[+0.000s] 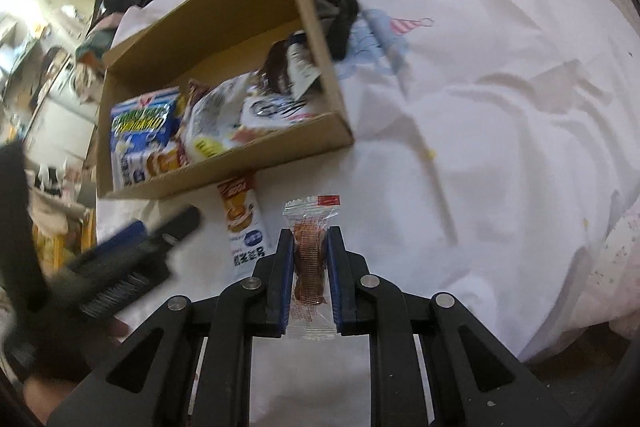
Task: Organize snacks
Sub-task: 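Grasp the small brown candy with the right tool while the left tool grasps the rice cake packet, then carry the candy over the box with the right tool while the left tool carries the rice cake packet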
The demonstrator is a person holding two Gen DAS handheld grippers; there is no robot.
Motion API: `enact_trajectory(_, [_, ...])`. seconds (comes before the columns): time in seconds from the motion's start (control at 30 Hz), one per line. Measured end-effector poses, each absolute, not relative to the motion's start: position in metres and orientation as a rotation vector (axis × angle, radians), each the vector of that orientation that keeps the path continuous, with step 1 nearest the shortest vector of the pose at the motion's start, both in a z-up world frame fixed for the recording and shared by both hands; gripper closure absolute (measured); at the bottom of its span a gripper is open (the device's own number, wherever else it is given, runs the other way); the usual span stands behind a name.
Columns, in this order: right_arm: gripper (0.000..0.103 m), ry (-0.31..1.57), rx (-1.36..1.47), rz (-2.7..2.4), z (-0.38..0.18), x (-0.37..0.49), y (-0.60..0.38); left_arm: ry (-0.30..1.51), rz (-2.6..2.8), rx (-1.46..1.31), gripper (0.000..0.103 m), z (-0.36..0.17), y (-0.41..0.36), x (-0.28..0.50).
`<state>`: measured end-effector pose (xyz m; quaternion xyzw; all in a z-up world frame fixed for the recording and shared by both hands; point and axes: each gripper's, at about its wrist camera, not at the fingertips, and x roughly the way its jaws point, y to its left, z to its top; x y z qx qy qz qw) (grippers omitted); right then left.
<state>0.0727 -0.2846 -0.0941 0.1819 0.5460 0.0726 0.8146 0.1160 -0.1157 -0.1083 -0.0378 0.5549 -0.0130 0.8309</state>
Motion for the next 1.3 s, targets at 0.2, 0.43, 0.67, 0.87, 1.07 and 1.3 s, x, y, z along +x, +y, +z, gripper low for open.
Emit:
enact_trajectory(0.2, [0.086,1.142,0.449,0.123,-0.09,0.072,-0.297,1.273,0.026,-0.072,0.02,-0.145,-0.142,0.13])
enact_trajectory(0.43, [0.086,1.148,0.473,0.123,-0.091,0.078,-0.304,1.329,0.064,-0.034,0.053,-0.168,-0.151,0.144])
enact_trajectory(0.67, [0.086,1.144,0.473,0.138,-0.088,0.08,-0.301,1.337,0.059,-0.008,0.075,-0.163,-0.151,0.144])
enact_trajectory(0.87, [0.086,1.148,0.465,0.145,-0.088,0.08,-0.299,1.331,0.071,-0.002,0.075,-0.153,-0.123,0.137])
enact_trajectory(1.07, [0.086,1.15,0.452,0.161,-0.088,0.08,-0.292,1.315,0.072,-0.008,0.075,-0.137,-0.097,0.123])
enact_trajectory(1.3, [0.086,1.145,0.435,0.181,-0.085,0.078,-0.284,1.255,0.053,-0.014,0.075,-0.1,-0.08,0.102])
